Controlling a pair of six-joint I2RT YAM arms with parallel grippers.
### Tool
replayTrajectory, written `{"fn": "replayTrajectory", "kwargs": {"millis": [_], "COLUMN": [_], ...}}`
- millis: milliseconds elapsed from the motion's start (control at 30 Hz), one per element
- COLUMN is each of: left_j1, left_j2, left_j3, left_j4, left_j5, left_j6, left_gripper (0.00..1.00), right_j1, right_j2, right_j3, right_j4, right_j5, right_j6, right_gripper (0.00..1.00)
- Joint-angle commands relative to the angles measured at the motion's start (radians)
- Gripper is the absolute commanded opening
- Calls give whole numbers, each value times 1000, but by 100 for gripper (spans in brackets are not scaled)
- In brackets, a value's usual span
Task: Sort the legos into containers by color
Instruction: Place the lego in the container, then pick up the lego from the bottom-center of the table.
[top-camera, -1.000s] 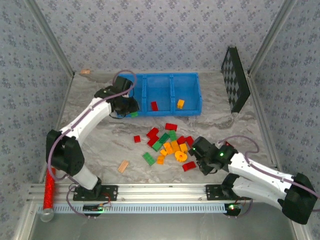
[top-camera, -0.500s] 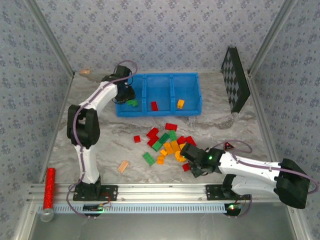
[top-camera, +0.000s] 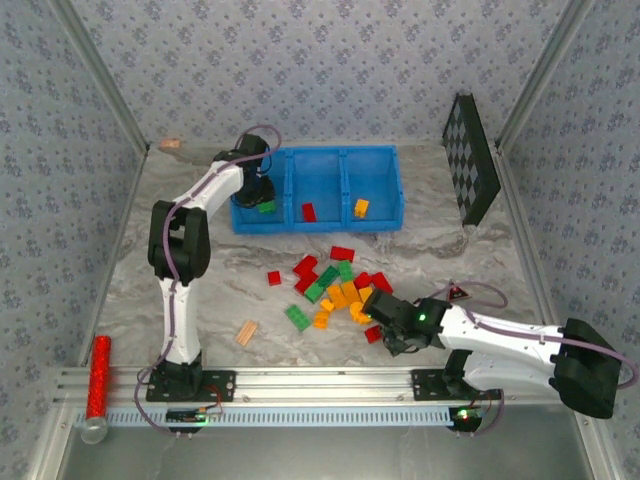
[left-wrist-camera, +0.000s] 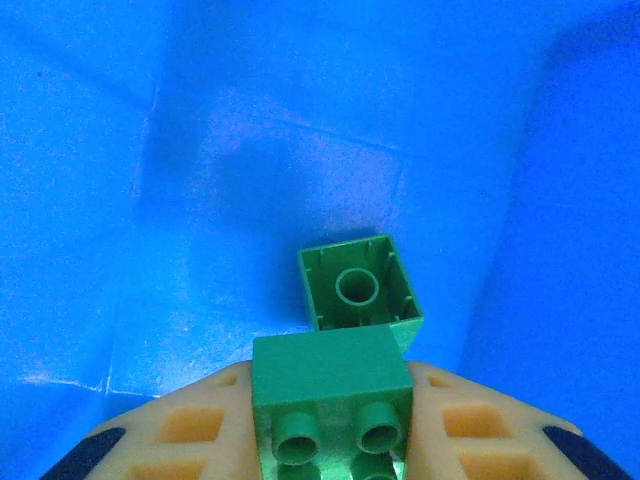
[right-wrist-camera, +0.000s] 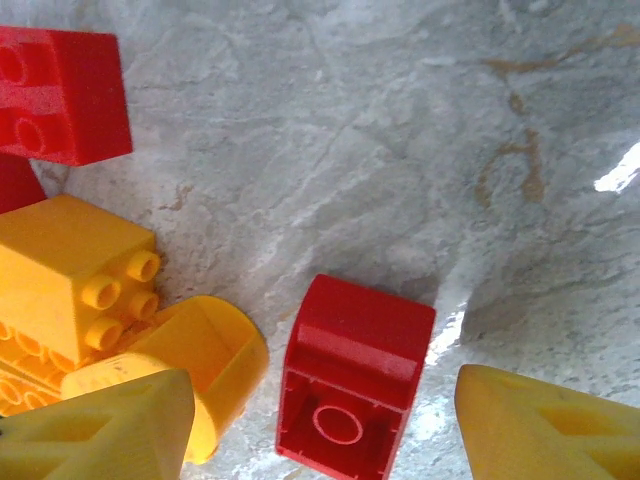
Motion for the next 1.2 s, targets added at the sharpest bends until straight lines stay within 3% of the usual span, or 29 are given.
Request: {"fn": "replayTrajectory", "kwargs": {"millis": [0,133,367,667,900,1033,1167], "left_j1": [7,7,10,10,10,10,10], "left_j2": [15,35,79,79,-2,-95,-218], "left_j3": [35,56,83,87,77,45,-26], "left_j4": [-15,-22,-39,-48,-60,-70,-85], "left_j5": [-1,-1,-3,9,23,34,24], "left_j6": [3,5,14,17,23,39,72], "left_gripper": [27,28,31,56,61,63,64], "right_j1": [4,4,-10,-49,-92,-109,-148], "right_j2": [8,34,61,131,210,233,224], "right_j3": [-26,-34,-45,-60,-40,-39,-45], "right_j4": [-33,-4,42,109,146,146,130], "right_j5": [-4,-16,-32,-64,-100,-109,-116], "right_j6": [187,190,182,133,56,17,-73], "right_gripper": [69,64,64,64,50,37,32]}}
